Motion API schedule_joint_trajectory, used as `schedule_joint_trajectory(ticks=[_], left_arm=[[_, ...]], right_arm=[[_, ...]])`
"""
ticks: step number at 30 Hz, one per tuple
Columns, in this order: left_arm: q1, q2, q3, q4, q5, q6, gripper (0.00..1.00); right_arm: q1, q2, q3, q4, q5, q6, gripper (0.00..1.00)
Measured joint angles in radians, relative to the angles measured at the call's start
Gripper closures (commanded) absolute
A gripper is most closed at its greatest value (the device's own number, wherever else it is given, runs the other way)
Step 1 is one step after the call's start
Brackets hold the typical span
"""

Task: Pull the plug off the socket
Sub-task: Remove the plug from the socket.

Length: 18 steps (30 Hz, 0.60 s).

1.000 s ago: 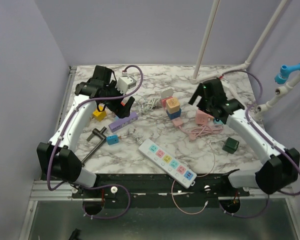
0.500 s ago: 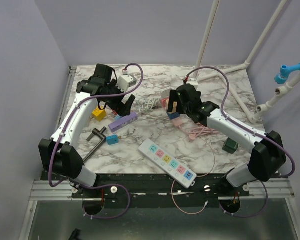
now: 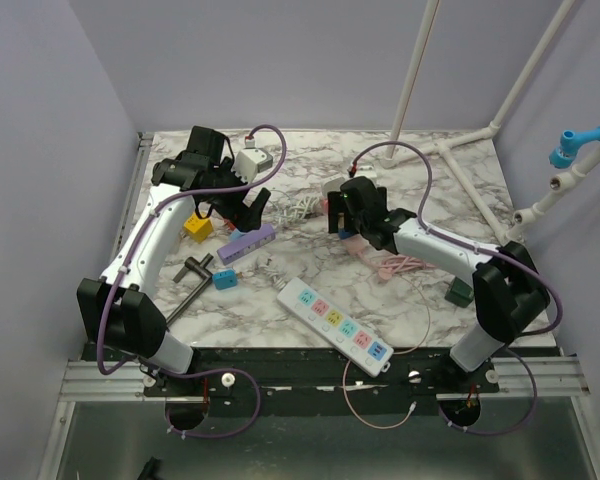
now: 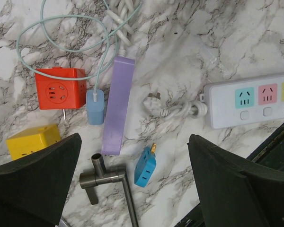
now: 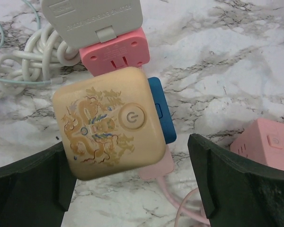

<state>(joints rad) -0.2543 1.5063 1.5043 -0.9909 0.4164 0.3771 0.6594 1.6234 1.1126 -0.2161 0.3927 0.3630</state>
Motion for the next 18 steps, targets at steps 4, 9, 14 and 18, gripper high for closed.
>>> schedule_joint_trajectory(ticks=[4, 9, 14, 18], left_arm=[[0.002, 0.0, 0.007, -0.003, 0.0, 0.0, 0.02], [0.006, 0.0, 0.009, -0.007, 0.0, 0.001, 0.02], [0.011, 0.0, 0.009, -0.007, 0.0, 0.005, 0.01], [0.013, 0.0, 0.009, -0.009, 0.0, 0.005, 0.02]], right_arm=[[0.0, 0.055, 0.003, 0.035, 0.01, -0.026, 0.0], [0.009, 0.121, 0.007, 0.076, 0.01, -0.068, 0.01], [0.025, 0.145, 0.001, 0.116, 0.026, -0.111, 0.22], [0.031, 0.138, -0.038, 0.185, 0.044, -0.144, 0.38]])
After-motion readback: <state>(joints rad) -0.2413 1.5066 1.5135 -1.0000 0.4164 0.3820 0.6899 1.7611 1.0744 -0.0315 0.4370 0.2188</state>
